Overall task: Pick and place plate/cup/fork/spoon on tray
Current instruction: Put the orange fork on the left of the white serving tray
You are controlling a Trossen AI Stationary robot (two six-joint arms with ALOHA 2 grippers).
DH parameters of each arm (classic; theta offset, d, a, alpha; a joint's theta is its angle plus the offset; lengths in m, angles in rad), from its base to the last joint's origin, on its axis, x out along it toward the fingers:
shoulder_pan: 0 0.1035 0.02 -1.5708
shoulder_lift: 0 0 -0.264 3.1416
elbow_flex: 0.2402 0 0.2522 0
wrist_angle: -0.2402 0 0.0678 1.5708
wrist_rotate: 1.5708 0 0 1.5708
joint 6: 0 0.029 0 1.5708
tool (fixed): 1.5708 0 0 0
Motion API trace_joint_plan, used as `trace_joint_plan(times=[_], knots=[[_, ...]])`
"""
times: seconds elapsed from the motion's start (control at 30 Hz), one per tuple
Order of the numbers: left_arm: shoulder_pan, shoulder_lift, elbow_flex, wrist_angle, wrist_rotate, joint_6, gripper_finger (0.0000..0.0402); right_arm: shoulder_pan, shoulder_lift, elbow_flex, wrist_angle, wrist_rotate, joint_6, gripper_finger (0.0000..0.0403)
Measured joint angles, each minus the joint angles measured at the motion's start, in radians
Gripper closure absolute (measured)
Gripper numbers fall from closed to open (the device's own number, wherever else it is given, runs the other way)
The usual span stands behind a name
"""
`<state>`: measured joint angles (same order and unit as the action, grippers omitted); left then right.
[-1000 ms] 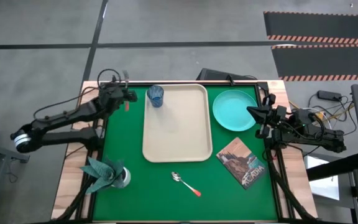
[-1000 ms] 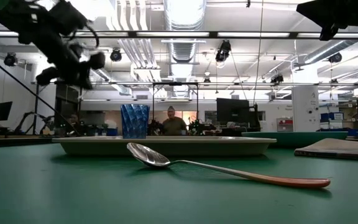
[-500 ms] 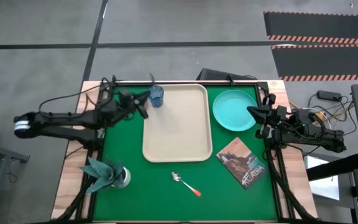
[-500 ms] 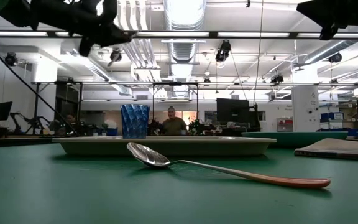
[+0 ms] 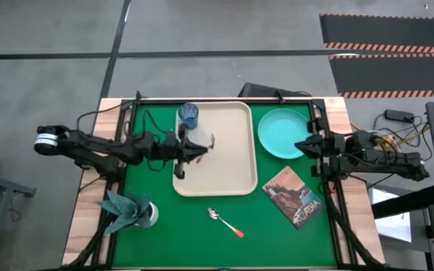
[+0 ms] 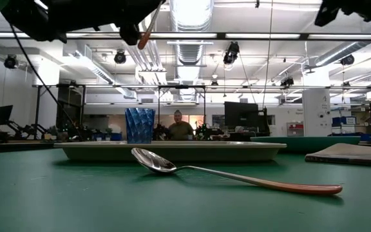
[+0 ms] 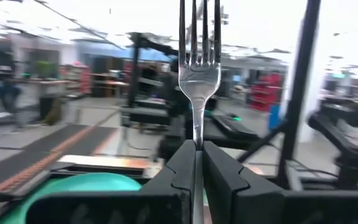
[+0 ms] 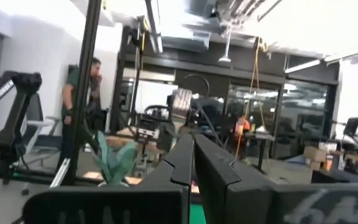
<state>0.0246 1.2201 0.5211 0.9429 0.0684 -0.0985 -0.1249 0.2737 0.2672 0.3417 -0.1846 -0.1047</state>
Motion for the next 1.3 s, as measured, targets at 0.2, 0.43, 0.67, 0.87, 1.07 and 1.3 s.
trace_joint_plan(times=[0.2, 0.43, 0.67, 0.87, 1.07, 1.3], knots=[[-0.081, 0.058, 0.0, 0.026, 0.013, -0.045, 0.0398, 0.0, 0.201, 0.004, 0.149, -0.003, -0.013, 0.0394], [-0.198, 0.126, -0.003, 0.08, 0.017, 0.003, 0.0398, 0.0, 0.416, 0.058, 0.261, -0.008, -0.02, 0.0394], [-0.254, 0.223, -0.004, 0.159, 0.017, 0.061, 0.0398, 0.0, 0.683, 0.183, 0.255, -0.177, -0.047, 0.0394], [-0.254, 0.255, -0.005, 0.184, 0.016, 0.055, 0.0398, 0.001, 0.874, 0.299, 0.275, -0.247, -0.093, 0.0394], [-0.255, 0.252, -0.006, 0.188, 0.016, 0.054, 0.0398, 0.001, 0.975, 0.354, 0.295, -0.266, -0.121, 0.0394], [-0.255, 0.251, -0.014, 0.187, 0.016, 0.054, 0.0398, 0.001, 1.053, 0.362, 0.388, -0.31, -0.119, 0.0394]])
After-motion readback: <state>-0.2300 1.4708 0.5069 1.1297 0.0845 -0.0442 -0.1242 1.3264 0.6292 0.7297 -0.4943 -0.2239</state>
